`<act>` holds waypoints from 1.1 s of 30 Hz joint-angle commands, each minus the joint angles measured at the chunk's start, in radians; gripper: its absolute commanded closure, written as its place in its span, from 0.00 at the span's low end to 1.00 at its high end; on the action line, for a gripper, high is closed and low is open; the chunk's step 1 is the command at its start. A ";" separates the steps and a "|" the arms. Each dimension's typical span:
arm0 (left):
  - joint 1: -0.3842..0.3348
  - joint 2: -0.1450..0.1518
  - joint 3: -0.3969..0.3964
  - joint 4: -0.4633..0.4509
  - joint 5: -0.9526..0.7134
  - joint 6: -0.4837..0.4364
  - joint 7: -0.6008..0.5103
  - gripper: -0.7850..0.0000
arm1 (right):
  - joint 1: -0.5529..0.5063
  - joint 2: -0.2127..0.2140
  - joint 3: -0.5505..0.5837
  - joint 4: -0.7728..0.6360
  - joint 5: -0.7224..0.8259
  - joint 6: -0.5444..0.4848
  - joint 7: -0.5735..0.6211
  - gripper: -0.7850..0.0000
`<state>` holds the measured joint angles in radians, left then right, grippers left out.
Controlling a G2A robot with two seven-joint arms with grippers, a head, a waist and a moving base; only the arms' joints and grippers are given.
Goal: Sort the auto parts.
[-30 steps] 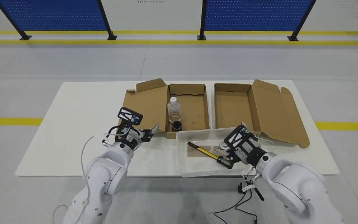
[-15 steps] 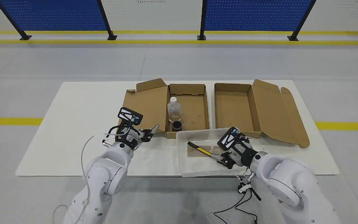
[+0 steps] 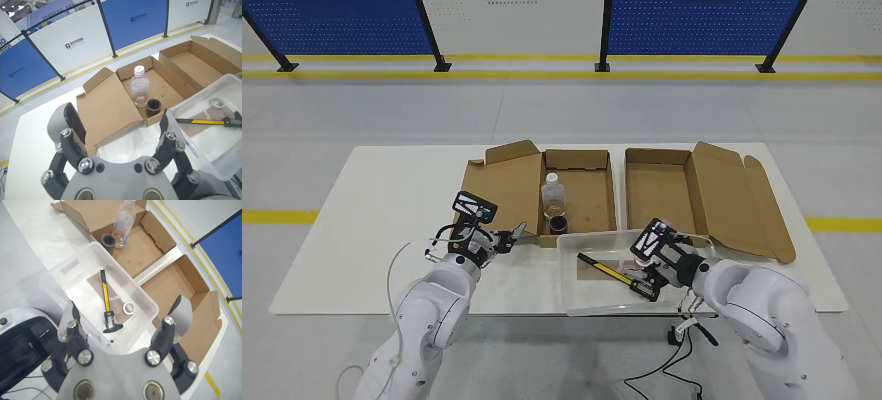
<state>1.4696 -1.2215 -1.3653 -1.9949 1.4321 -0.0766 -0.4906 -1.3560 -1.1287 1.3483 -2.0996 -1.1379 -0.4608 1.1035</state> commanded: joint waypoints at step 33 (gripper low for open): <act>0.000 0.000 0.000 0.000 0.000 0.000 0.000 0.00 | 0.320 -0.041 -0.370 0.522 0.060 0.131 0.332 0.38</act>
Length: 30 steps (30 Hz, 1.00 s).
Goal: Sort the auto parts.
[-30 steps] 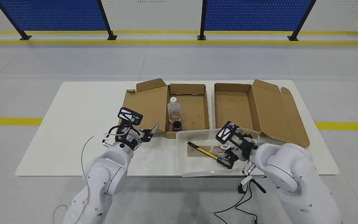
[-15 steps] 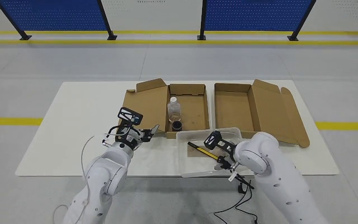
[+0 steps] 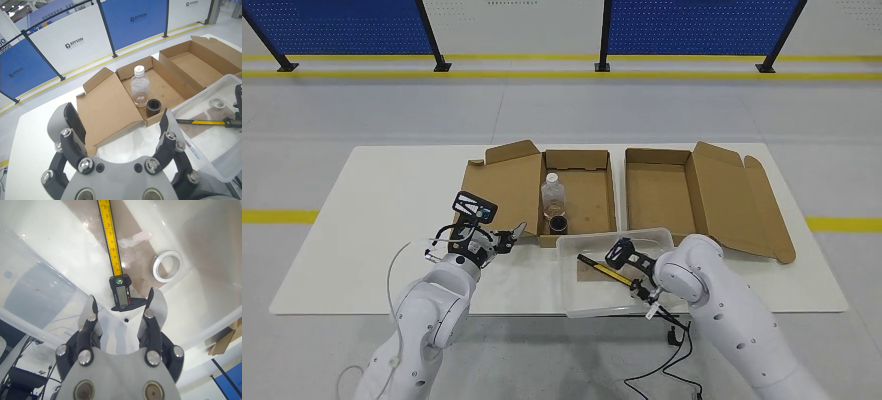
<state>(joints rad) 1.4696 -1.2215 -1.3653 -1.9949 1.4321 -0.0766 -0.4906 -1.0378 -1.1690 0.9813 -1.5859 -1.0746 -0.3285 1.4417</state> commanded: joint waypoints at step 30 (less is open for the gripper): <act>0.000 0.000 0.000 0.000 0.000 0.000 0.000 0.00 | 0.043 -0.014 -0.091 0.141 -0.037 -0.021 -0.102 0.79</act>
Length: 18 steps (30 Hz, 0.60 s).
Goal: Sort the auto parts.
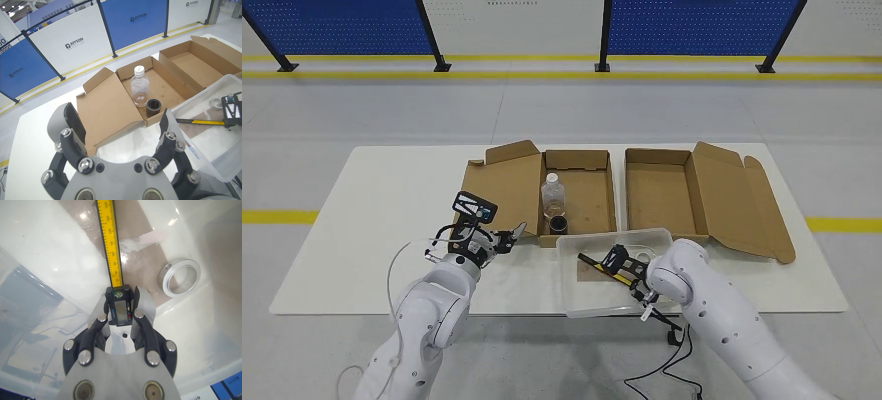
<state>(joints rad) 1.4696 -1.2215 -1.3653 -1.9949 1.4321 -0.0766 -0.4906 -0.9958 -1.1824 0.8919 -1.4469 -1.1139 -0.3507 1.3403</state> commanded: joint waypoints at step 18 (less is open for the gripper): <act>0.000 0.000 0.000 0.000 0.000 0.000 0.000 0.00 | -0.129 0.043 0.157 -0.282 0.035 0.047 -0.006 1.00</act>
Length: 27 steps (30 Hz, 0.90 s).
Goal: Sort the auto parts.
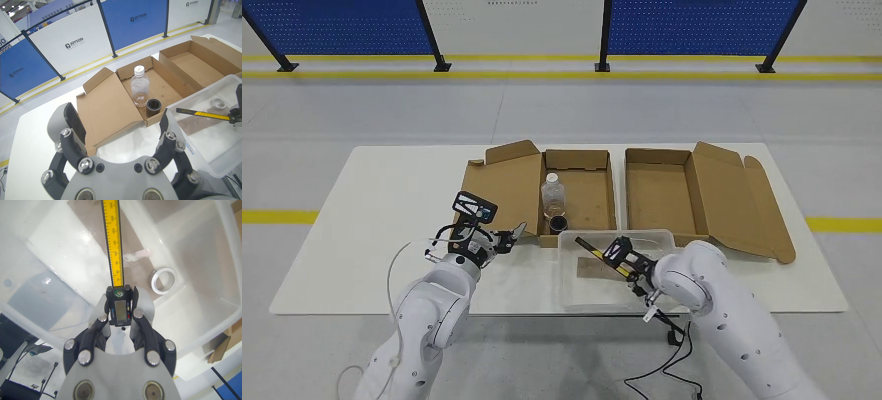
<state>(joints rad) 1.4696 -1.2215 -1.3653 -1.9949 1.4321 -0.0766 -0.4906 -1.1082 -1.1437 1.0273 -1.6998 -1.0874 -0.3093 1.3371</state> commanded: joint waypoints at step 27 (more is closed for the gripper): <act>0.000 0.000 0.000 0.000 0.000 0.000 0.000 0.00 | -0.235 0.046 0.420 -0.272 0.335 0.202 -0.311 1.00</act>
<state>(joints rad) 1.4696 -1.2215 -1.3653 -1.9949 1.4321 -0.0766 -0.4906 -1.3426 -1.0977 1.4443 -1.9745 -0.7660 -0.1109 1.0336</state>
